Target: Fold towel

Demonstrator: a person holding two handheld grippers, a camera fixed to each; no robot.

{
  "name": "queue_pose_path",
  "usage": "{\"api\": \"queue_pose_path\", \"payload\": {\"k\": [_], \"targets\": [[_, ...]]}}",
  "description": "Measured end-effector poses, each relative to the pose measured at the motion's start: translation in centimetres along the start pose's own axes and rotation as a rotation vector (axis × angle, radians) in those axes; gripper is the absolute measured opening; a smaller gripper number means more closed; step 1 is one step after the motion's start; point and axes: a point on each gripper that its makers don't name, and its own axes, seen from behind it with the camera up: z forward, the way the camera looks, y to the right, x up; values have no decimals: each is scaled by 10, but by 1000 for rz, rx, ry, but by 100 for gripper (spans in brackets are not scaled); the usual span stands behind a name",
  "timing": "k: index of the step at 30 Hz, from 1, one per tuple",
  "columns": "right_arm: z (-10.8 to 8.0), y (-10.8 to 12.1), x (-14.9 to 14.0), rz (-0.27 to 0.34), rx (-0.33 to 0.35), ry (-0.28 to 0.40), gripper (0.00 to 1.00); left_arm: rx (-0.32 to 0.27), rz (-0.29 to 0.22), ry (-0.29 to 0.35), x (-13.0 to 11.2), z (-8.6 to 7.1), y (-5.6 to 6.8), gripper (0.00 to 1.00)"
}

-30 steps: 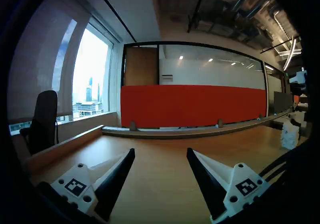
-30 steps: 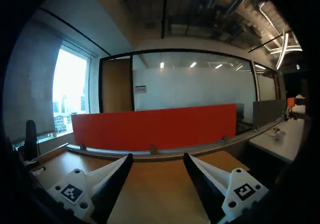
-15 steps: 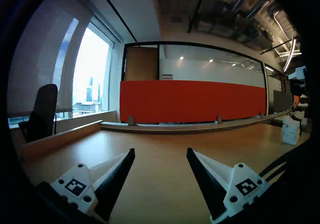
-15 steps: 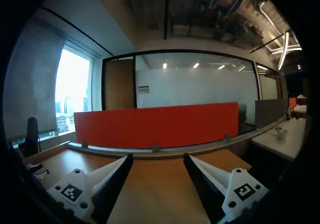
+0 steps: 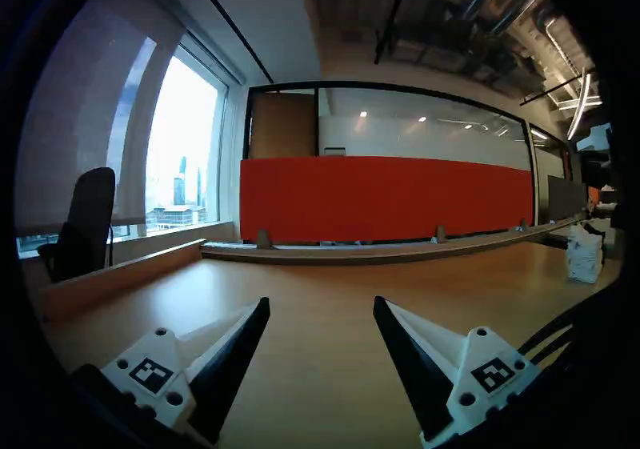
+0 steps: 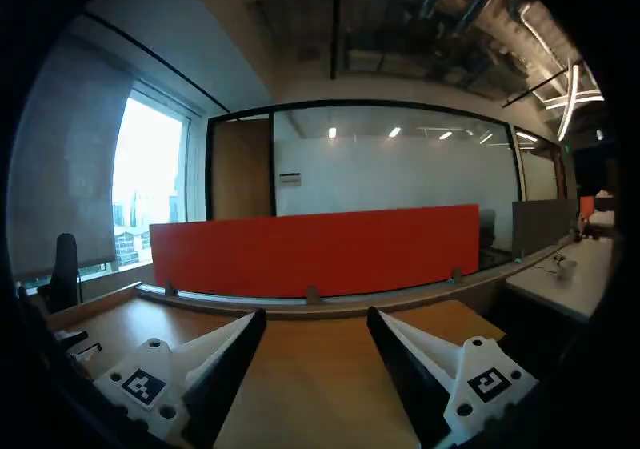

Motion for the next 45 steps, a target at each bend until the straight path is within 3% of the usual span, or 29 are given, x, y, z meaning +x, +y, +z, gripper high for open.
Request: {"api": "queue_pose_path", "payload": {"k": [33,39,45], "targets": [[4,8,5,5,-2,13,98,2,2,-4,-2,1,-1,96],[3,9,8,-5,1,28,98,2,2,-4,-3,2,-1,96],[2,9,-3,-53,1,31,100,2,2,-3,-4,2,0,96]]}}
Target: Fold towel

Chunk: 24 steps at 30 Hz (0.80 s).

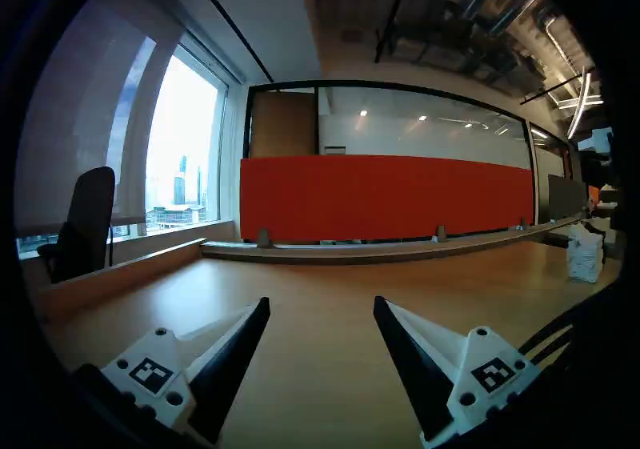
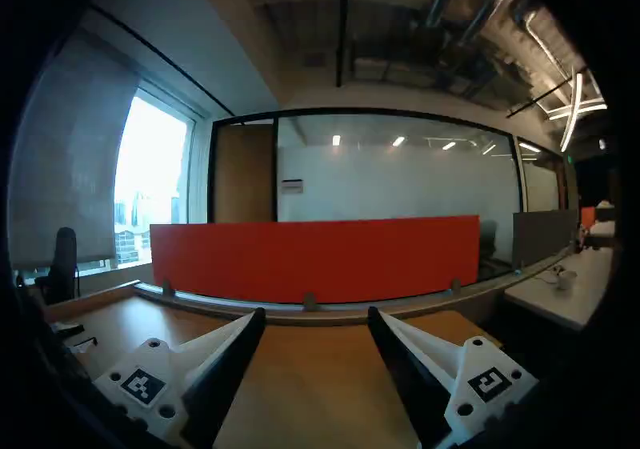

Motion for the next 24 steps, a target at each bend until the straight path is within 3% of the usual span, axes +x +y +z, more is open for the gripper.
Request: {"api": "queue_pose_path", "payload": {"k": [8,24], "targets": [[-6,15,-32,-17,-38,-10,100,0,0,0,0,1,0,96],[-15,39,-109,6,-75,-7,100,0,0,0,-1,1,1,96]]}}
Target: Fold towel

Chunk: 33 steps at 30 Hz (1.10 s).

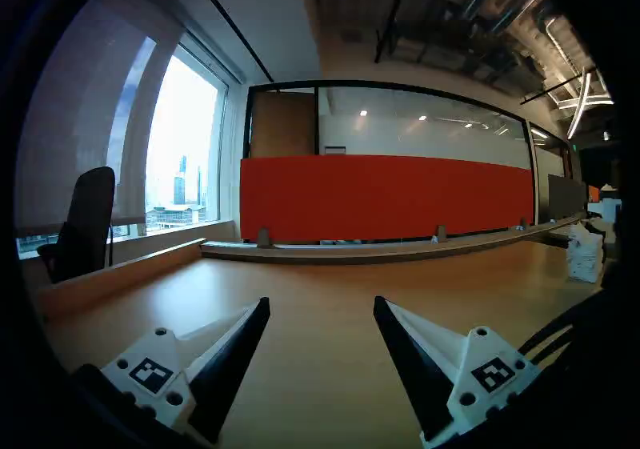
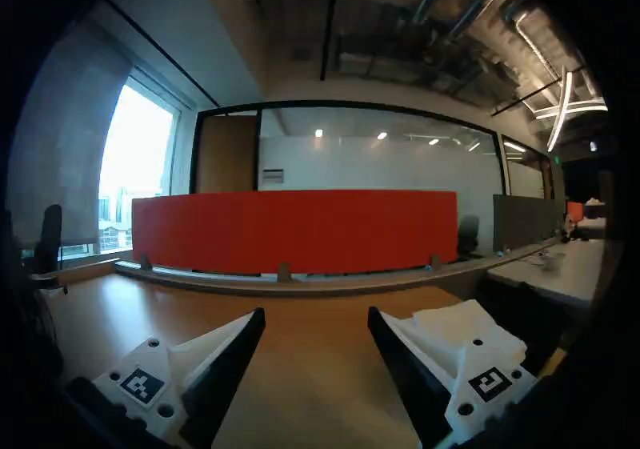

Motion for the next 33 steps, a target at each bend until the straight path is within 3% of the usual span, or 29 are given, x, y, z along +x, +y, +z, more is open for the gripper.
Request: {"api": "queue_pose_path", "payload": {"k": [15,24,33], "targets": [[8,-11,-29,-22,37,-8,100,0,0,0,0,0,0,96],[10,-5,-41,-19,5,-16,100,0,0,0,1,-1,0,96],[11,-9,-48,-11,16,-27,100,0,0,0,1,-1,0,96]]}}
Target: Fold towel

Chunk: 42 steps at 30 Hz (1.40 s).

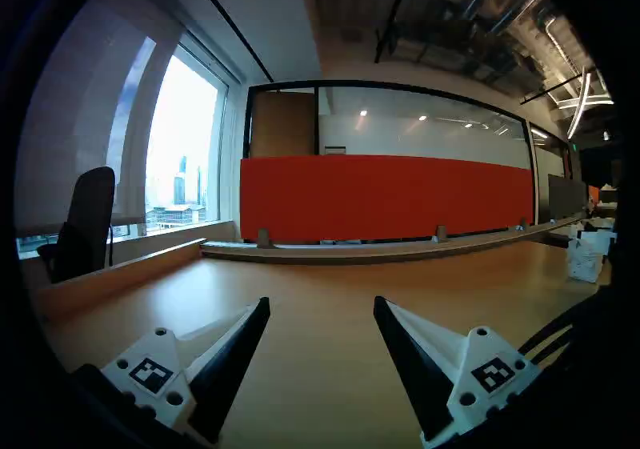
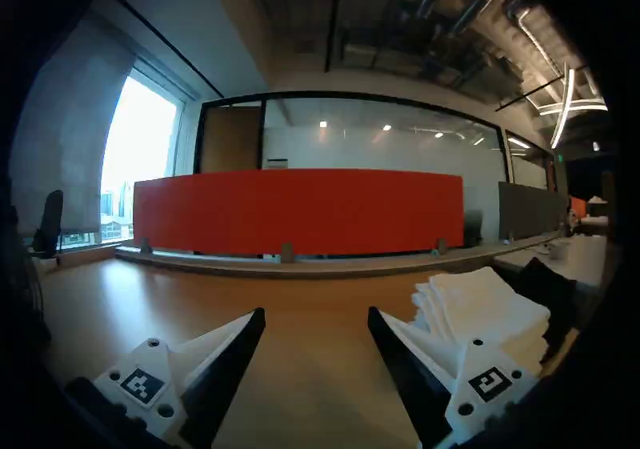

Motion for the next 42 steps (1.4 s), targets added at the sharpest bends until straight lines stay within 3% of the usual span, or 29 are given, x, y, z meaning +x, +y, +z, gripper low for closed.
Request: {"api": "queue_pose_path", "payload": {"k": [42], "targets": [[-4,-6,-8,-6,0,-3,100,0,0,1,-2,1,0,96]]}}
